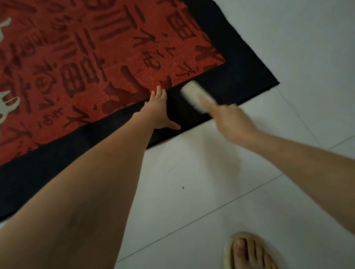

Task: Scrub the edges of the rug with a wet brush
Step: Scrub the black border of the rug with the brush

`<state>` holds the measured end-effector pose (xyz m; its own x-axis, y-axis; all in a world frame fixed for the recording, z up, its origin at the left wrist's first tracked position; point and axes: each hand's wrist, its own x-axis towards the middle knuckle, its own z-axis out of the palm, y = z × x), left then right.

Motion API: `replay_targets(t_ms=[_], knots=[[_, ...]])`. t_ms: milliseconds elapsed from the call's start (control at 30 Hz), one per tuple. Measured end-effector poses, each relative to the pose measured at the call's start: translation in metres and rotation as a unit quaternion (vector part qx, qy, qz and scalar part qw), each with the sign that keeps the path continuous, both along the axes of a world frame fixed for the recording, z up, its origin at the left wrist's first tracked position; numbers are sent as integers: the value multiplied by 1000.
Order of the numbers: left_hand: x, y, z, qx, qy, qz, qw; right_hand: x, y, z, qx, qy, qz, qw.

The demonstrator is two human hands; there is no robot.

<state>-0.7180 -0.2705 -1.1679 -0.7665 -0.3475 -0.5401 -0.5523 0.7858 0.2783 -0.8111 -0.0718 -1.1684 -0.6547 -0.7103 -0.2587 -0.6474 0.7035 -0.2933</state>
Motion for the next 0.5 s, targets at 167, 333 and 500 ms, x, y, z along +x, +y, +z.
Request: replay_targets(t_ms=[167, 333, 500], knots=[[-2, 1, -1, -2, 1, 8, 1000, 27, -16, 16, -28, -78, -110, 990], [-1, -1, -5, -12, -14, 0, 1000, 10, 9, 7, 0, -18, 80, 997], [-6, 6, 2, -37, -77, 13, 996, 24, 36, 20, -33, -69, -76, 994]])
